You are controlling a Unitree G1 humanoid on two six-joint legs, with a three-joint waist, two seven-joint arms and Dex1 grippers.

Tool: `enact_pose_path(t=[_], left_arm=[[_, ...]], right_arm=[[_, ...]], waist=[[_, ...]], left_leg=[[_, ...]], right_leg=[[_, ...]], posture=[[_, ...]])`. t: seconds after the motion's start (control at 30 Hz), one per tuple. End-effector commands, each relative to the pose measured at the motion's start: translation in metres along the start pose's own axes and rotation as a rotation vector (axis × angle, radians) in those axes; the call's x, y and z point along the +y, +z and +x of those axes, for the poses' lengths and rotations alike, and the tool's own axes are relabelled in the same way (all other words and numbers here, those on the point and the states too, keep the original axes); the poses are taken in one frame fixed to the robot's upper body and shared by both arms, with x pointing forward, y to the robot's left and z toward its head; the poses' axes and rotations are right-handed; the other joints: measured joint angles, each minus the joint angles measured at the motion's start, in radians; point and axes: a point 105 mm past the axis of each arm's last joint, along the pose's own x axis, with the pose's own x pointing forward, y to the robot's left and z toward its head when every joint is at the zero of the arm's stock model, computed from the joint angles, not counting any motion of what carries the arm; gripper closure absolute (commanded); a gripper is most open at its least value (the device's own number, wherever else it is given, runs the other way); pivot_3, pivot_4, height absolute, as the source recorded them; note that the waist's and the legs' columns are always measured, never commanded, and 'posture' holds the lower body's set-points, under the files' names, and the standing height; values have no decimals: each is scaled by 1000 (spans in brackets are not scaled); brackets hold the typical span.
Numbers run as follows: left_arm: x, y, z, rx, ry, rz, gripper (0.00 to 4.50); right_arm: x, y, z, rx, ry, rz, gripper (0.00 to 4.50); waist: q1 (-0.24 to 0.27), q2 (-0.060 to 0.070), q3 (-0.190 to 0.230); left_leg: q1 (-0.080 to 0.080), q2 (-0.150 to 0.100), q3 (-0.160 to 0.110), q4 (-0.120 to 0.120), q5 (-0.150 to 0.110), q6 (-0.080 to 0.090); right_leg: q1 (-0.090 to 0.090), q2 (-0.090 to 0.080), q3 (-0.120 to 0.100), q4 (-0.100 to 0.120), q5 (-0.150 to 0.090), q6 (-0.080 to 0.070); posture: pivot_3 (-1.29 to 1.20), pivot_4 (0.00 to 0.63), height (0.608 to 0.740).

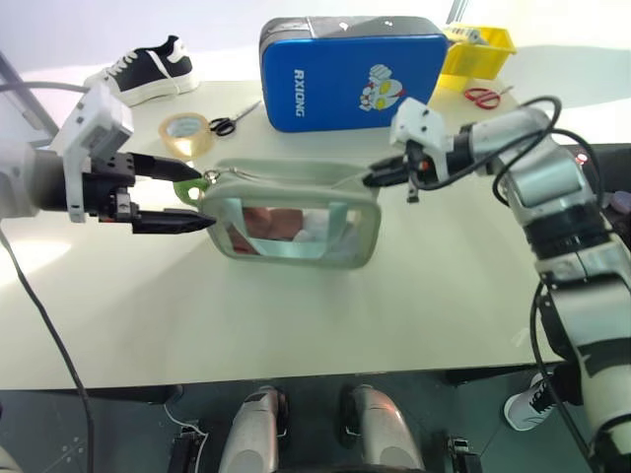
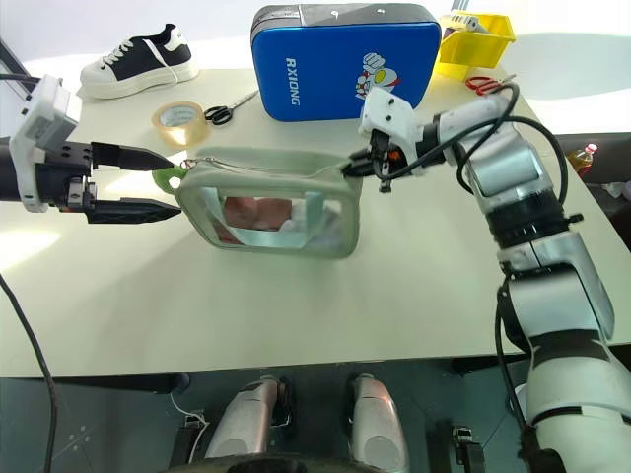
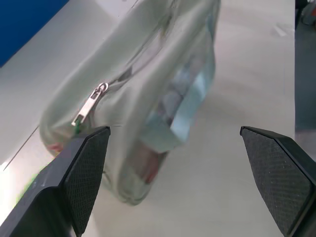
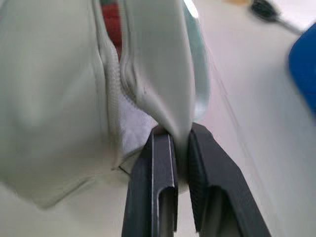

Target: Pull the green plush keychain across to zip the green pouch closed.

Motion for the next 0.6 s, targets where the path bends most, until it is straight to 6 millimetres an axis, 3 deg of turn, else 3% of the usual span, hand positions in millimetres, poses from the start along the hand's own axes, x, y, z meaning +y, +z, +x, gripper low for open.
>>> enact_pose_path(t=[0.03,0.3,0.4,0.5,0.6], left_arm=[[3,8,-6,-32,29,47,0],[2,4,-2,-38,16,48,0],[1,4,-2,-34,9,49,0],[2,8,-2,-50,16,48,0],[2,4,-4,-37,21,37,0]], right_arm=[[-16,7,-1,-4,-66,-90,4385],[14,-17,9,32,63,-65,4385],[20,-20,1,40,92,-41,3310],[6,-17,-12,59,24,-48,1836],[-15,-9,-35,76,-57,-90,1836]], waist=[[1,0,0],[-1,0,0],[-2,0,0],[-1,0,0],[2,1,0]], left_leg=[[0,0,0,0,0,0],[2,0,0,0,2,-4],[3,0,0,0,2,-3],[3,0,-1,2,1,-1],[2,0,-1,3,1,-1]], right_leg=[[0,0,0,0,0,0],[2,0,0,1,0,0],[2,0,0,2,0,0],[2,0,0,4,0,0],[2,0,0,5,0,0]], posture=[[0,150,740],[0,150,740],[0,150,740],[0,150,740],[0,150,740]])
